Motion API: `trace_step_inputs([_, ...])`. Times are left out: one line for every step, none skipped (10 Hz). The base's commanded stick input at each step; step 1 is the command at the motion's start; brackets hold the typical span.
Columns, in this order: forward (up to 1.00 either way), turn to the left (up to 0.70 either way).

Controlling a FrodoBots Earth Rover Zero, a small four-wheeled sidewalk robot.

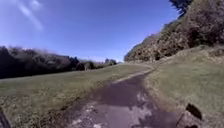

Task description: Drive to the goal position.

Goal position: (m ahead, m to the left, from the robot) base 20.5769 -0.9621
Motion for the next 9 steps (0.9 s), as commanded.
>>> trace_step_inputs([0.7,0.0])
trace_step_inputs([0.7,0.0])
trace_step_inputs([0.7,0.0])
trace_step_inputs([0.7,0.0])
trace_step_inputs([0.7,0.0])
trace_step_inputs([0.7,0.0])
trace_step_inputs([0.7,0.0])
trace_step_inputs([0.7,0.0])
trace_step_inputs([0.7,0.0])
